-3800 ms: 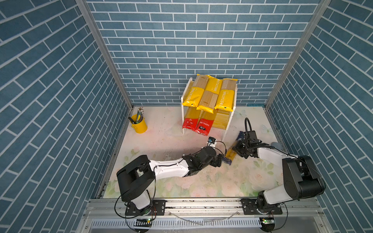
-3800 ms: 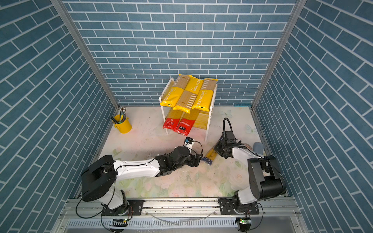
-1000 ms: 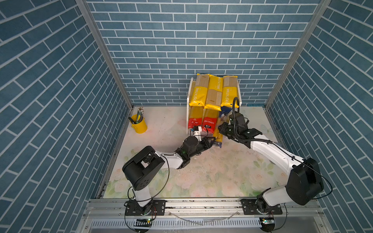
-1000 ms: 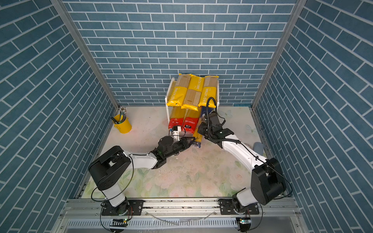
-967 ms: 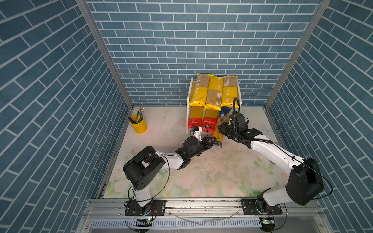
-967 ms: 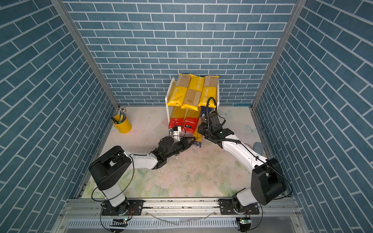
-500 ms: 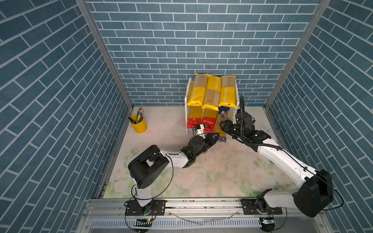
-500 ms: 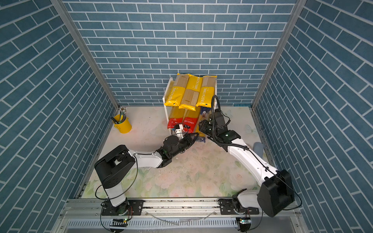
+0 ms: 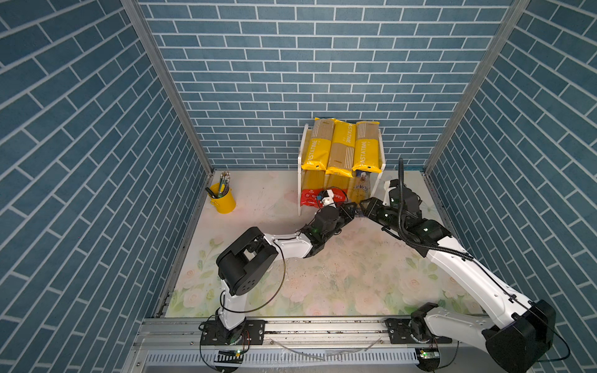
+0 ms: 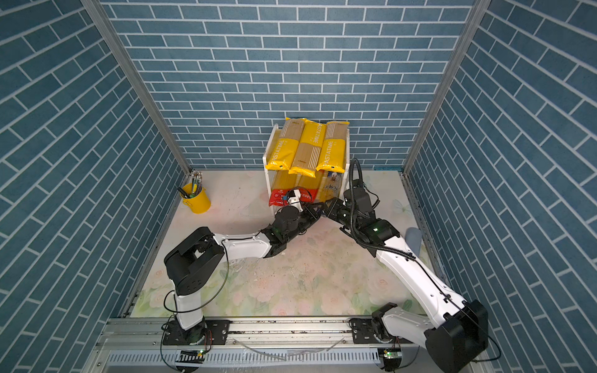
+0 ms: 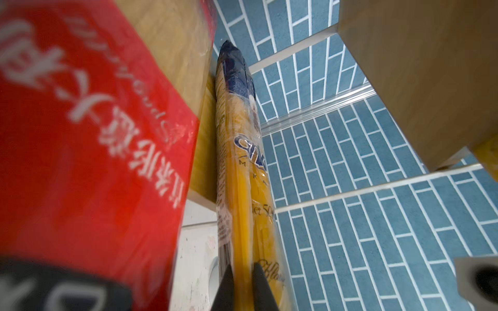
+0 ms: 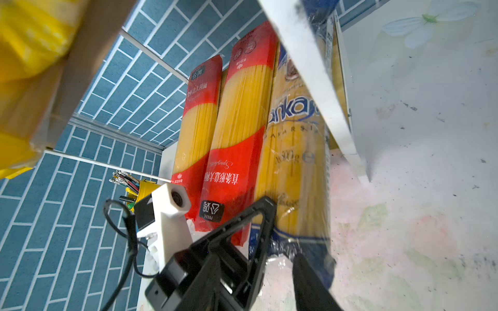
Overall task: Arrange pasta packages on shelves
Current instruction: Place the pasta bag on the shelf.
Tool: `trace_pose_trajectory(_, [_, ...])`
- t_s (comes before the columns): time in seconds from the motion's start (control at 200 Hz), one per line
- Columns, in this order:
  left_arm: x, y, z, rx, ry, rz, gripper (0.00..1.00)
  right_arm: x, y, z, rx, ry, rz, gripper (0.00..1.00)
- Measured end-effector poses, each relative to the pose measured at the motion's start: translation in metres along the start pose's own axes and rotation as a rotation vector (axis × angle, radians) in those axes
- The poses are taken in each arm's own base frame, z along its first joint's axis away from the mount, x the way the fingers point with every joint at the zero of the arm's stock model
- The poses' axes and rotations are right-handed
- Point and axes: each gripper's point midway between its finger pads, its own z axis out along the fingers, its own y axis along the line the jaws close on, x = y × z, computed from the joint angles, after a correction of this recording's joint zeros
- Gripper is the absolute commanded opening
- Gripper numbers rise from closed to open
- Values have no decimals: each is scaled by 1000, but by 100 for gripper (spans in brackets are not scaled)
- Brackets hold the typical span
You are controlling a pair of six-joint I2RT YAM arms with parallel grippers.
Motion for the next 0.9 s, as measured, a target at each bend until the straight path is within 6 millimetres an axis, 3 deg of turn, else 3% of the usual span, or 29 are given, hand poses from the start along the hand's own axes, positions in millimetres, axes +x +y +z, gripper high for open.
trace_pose_trajectory(0.5, [-11,1,16,-65,-147,59,0,1,-23,-22,74,-48,-2,45])
trace_pose_trajectory(0.725, [-10,1,19,-86,-143,121,25,2,-33,-22,113,-48,-16,45])
trace_pose_trajectory(0.9, [-10,0,17,-87,-133,165,51,1,-44,-22,147,-51,-15,45])
